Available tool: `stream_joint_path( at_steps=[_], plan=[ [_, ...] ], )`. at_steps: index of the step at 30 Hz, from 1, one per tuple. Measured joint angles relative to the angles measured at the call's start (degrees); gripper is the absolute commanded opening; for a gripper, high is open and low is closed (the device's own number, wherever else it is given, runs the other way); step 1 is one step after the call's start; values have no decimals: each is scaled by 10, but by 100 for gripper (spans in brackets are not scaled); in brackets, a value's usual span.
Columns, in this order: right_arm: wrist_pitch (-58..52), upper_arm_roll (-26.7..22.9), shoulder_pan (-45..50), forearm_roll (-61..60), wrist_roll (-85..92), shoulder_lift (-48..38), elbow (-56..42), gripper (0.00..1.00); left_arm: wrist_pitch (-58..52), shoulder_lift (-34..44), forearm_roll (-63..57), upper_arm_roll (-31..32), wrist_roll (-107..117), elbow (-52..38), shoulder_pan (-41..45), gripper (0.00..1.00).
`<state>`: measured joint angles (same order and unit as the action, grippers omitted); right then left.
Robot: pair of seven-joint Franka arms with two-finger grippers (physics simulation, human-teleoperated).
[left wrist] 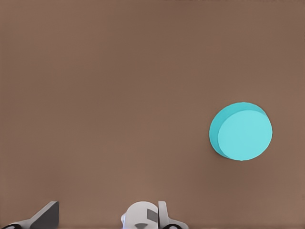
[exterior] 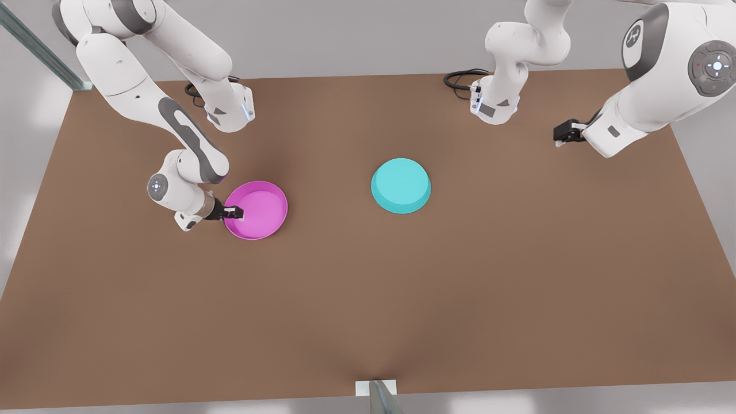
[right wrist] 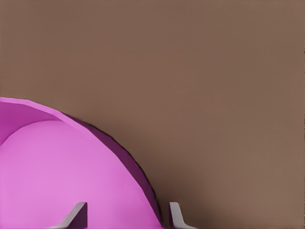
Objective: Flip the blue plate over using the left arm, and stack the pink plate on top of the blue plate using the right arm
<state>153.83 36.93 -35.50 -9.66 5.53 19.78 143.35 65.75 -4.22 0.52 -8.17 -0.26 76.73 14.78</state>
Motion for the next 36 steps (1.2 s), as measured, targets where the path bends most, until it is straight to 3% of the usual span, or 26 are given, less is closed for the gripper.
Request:
stream_joint_path(
  at_steps=[2, 21, 36],
  plan=[
    [1, 0, 0, 0, 0, 0, 0, 21, 0, 0, 0, 1, 0, 0, 2, 100],
    [-4, 2, 0, -5, 7, -4, -1, 21, 1, -2, -7, 3, 2, -2, 7, 100],
    [-93, 25, -10, -10, -1, -47, -6, 21, 1, -3, -8, 4, 2, -2, 4, 100]
  ],
)
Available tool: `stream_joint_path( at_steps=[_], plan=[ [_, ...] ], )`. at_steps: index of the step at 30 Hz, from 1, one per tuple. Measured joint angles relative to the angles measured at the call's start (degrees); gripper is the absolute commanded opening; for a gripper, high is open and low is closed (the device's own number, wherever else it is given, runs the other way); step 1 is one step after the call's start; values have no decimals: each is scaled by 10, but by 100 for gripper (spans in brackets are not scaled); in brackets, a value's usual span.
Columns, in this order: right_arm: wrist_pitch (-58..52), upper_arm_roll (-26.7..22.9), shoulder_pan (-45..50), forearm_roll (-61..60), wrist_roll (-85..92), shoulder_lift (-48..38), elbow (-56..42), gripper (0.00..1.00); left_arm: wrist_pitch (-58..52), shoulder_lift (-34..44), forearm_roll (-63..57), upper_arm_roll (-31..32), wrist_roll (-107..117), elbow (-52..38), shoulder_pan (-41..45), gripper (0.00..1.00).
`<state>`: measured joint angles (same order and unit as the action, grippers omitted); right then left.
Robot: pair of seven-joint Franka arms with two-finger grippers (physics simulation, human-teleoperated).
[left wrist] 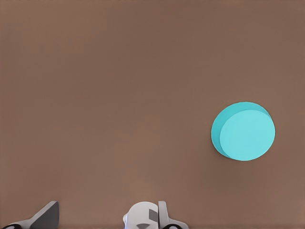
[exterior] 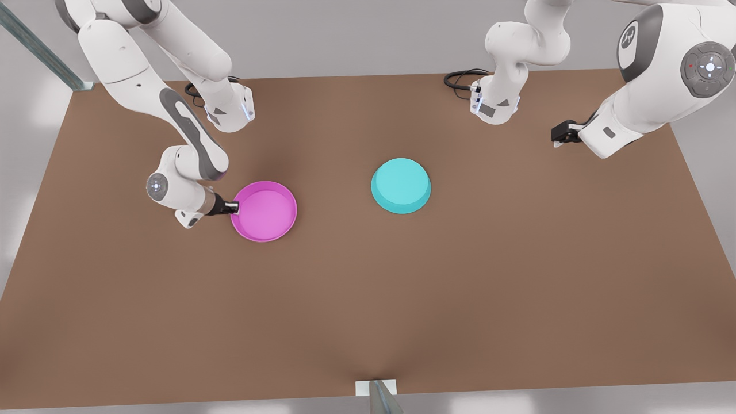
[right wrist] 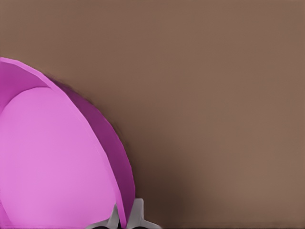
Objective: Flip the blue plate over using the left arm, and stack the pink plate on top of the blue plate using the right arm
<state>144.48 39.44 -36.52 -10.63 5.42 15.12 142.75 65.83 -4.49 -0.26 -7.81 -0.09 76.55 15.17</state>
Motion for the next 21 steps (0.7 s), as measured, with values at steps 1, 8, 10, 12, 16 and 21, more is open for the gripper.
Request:
stream_joint_path(
  at_steps=[1, 8, 10, 12, 16, 21],
  plan=[
    [-11, 1, -1, 0, 0, -5, -1, 21, 0, 0, 0, 0, 0, 1, 0, 100],
    [-72, 47, -36, -6, 1, -1, -39, 21, 0, -1, 0, 0, 2, 1, 1, 100],
    [-116, 51, -27, -27, 0, 0, -74, 21, 0, -1, 0, 0, 2, 1, 1, 100],
    [-137, 84, -26, -70, -5, -1, -100, 21, -1, -1, 0, -1, 0, 1, 2, 100],
    [-131, 99, 56, -135, -48, 4, -145, 21, 0, 0, 1, -1, 3, 1, -3, 100],
    [-129, 21, 201, -143, -89, 16, -181, 21, 0, 0, 1, -3, 0, 0, -1, 100]
  ],
)
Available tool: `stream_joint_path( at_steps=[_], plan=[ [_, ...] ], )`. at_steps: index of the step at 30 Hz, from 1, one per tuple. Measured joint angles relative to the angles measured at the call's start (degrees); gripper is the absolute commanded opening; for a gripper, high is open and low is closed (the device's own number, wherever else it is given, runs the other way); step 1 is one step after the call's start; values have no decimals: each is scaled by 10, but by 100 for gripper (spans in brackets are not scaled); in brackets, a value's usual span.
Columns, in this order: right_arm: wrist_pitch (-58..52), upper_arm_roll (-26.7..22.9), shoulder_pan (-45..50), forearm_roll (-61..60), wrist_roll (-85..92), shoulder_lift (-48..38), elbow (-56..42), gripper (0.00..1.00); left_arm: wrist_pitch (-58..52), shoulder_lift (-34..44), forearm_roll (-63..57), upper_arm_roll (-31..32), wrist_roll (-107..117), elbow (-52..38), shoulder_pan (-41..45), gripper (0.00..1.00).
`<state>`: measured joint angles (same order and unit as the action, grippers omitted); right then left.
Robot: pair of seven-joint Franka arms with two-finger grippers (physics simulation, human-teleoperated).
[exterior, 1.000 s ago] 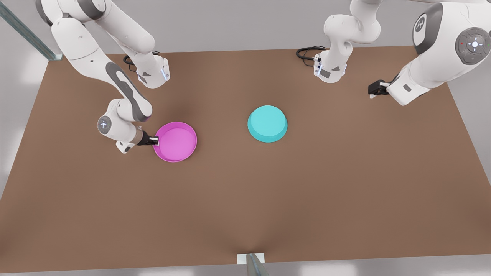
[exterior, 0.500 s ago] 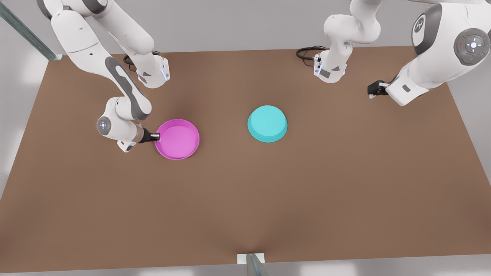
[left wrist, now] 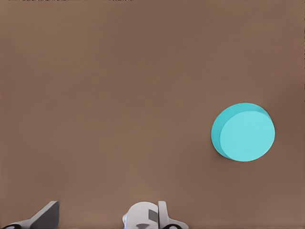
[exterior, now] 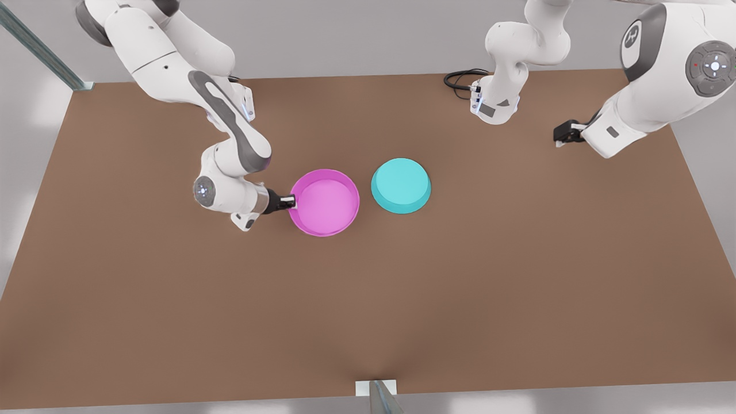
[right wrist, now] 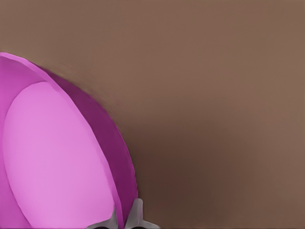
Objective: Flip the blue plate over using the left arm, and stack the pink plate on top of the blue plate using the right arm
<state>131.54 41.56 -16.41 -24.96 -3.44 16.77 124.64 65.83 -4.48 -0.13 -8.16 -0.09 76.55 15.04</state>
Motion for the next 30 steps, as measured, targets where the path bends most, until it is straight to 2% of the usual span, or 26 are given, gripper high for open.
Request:
stream_joint_path(
  at_steps=[2, 6, 8, 15, 21, 27, 30],
  plan=[
    [-1, -37, 66, -4, -24, 4, -14, 21, 1, 1, 0, 0, 1, 0, -3, 100],
    [2, -48, 140, -20, -69, 5, -23, 21, 1, 1, -1, 0, 0, 0, -6, 100],
    [2, -72, 183, -23, -97, 10, -37, 21, 1, 0, -1, 0, -1, 0, -3, 100],
    [1, -246, 421, -95, -138, 25, -94, 21, 1, 0, -1, 1, 2, 0, -4, 100],
    [1, -363, 575, -145, -156, 55, -134, 21, 1, 0, -1, 1, 2, 0, -5, 100],
    [9, -437, 662, -184, -178, 100, -186, 21, 1, 0, -1, 1, 2, 0, -4, 100],
    [9, -449, 679, -186, -177, 104, -189, 21, 1, -1, -1, 1, 2, 0, -3, 100]
  ],
)
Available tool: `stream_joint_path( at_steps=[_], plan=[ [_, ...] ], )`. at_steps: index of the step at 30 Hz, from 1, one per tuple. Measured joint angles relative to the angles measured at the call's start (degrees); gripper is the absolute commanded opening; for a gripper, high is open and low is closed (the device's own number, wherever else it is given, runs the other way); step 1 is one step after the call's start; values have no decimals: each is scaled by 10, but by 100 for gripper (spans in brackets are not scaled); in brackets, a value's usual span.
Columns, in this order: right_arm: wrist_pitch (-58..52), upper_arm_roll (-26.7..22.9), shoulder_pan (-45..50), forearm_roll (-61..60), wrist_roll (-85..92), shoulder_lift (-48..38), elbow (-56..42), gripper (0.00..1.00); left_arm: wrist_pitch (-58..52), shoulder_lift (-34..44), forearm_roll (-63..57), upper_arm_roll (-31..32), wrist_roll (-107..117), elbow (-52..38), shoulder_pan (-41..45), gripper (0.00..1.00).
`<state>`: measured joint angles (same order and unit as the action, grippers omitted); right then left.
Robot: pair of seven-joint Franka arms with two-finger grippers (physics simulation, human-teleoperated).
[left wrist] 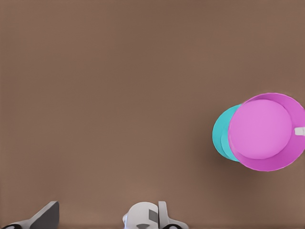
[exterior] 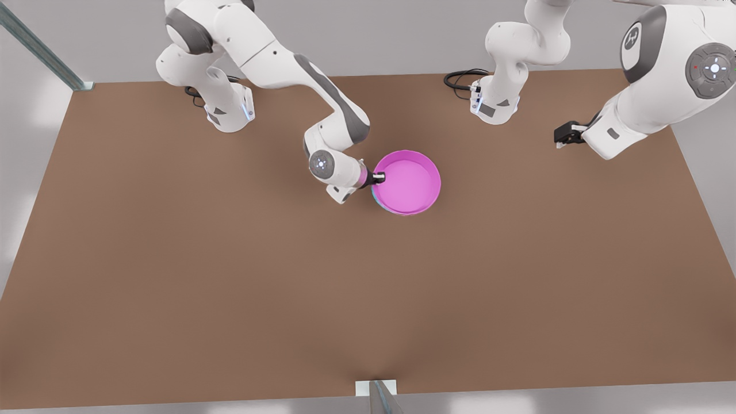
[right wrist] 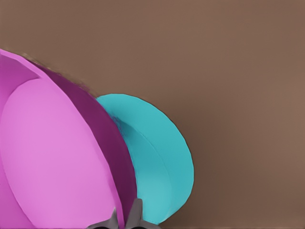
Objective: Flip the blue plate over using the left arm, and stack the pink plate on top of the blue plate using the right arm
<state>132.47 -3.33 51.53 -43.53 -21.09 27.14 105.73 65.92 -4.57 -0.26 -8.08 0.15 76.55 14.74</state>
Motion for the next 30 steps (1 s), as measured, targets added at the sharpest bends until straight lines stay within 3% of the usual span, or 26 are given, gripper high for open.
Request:
stream_joint_path(
  at_steps=[7, 9, 18, 20, 22, 23, 25, 28, 30],
  plan=[
    [0, 0, 7, 0, 2, 19, -4, 21, 0, -1, 0, 0, 0, 0, 0, 100],
    [-1, 0, 11, 4, -1, 19, -6, 100, 0, -1, 0, 0, 0, 0, 0, 100],
    [-9, -14, 13, 10, 0, 6, -2, 100, 0, -1, 0, 1, 0, 0, 0, 100],
    [-54, -67, 7, 37, 24, -63, 49, 100, 1, -2, 0, 1, 3, 0, 2, 100],
    [-105, -156, 5, 115, 112, -166, 133, 100, 1, -2, 1, 2, 8, 0, 5, 100],
    [-131, -181, -37, 189, 149, -206, 153, 100, 1, -2, 1, 2, 8, 0, 6, 100],
    [-187, -183, -188, 330, 241, -246, 146, 100, 2, -1, 4, 4, 4, 0, 1, 100],
    [-323, -179, -397, 424, 289, -248, -7, 100, 3, -3, 5, 7, 4, 0, 3, 100],
    [-397, -177, -473, 425, 316, -246, -94, 100, 3, -5, 5, 7, 5, 0, 10, 100]
  ],
)
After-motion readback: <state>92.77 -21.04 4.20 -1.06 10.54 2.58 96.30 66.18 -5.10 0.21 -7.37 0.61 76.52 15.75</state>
